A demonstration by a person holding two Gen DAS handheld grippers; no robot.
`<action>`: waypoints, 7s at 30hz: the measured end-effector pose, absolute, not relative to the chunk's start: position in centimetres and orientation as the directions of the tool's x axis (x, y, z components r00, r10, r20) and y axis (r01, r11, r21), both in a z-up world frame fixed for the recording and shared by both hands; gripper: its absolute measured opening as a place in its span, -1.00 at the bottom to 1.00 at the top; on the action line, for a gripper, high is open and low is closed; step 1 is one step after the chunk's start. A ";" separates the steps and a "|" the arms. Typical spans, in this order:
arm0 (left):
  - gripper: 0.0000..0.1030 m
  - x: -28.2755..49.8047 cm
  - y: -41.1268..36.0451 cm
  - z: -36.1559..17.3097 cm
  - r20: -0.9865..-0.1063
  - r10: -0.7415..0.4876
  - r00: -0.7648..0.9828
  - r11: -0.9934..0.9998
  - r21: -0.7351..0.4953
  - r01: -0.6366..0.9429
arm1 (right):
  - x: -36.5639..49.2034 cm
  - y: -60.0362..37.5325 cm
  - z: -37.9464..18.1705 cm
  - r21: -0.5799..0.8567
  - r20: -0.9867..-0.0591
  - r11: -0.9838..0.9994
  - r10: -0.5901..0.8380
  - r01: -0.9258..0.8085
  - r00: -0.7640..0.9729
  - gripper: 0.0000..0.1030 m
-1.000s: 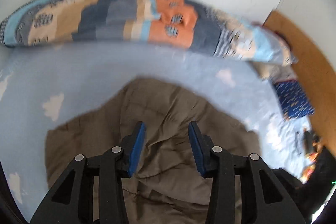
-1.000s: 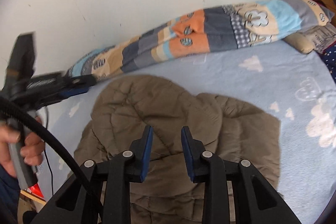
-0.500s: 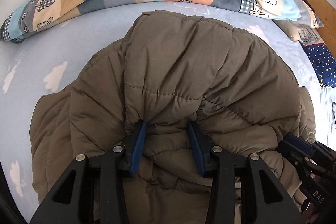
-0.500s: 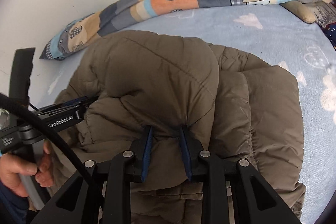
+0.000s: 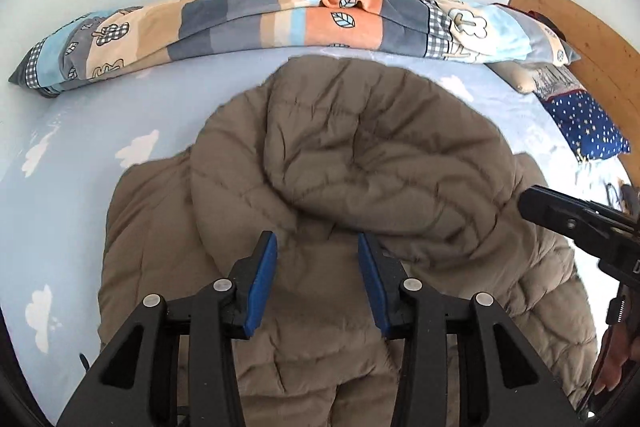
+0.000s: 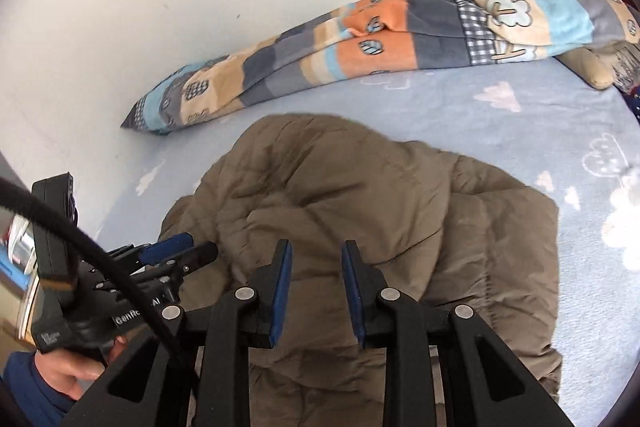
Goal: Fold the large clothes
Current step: 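Open both tools to release the folded hood, then move both tools to the jacket hem with the beaded drawstring, then close both tools on the beaded drawstring hem, then lift the hem with both tools and fold it toward the hood, then lower the held hem onto the jacket and open both tools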
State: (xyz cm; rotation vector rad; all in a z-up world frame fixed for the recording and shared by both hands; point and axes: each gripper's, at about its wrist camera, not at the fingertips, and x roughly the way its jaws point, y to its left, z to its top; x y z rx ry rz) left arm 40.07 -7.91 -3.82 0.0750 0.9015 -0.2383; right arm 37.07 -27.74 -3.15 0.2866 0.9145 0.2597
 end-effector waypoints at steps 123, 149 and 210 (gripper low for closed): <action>0.94 14.9 17.9 -3.8 -0.806 -0.207 0.554 0.971 -0.239 0.015 | 1.0 -39.4 -8.2 0.449 -0.852 0.767 0.213 0.458 0.478 0.67; -0.04 14.2 16.7 -12.3 -0.928 -0.351 0.126 0.936 -0.346 0.060 | 1.5 -38.0 -9.7 0.467 -0.863 0.759 0.280 0.454 0.420 0.68; -0.64 16.2 14.0 5.2 -0.698 -0.396 0.596 0.918 -0.295 0.265 | 6.9 -38.9 3.7 0.686 -0.491 0.727 0.443 0.020 0.751 -0.69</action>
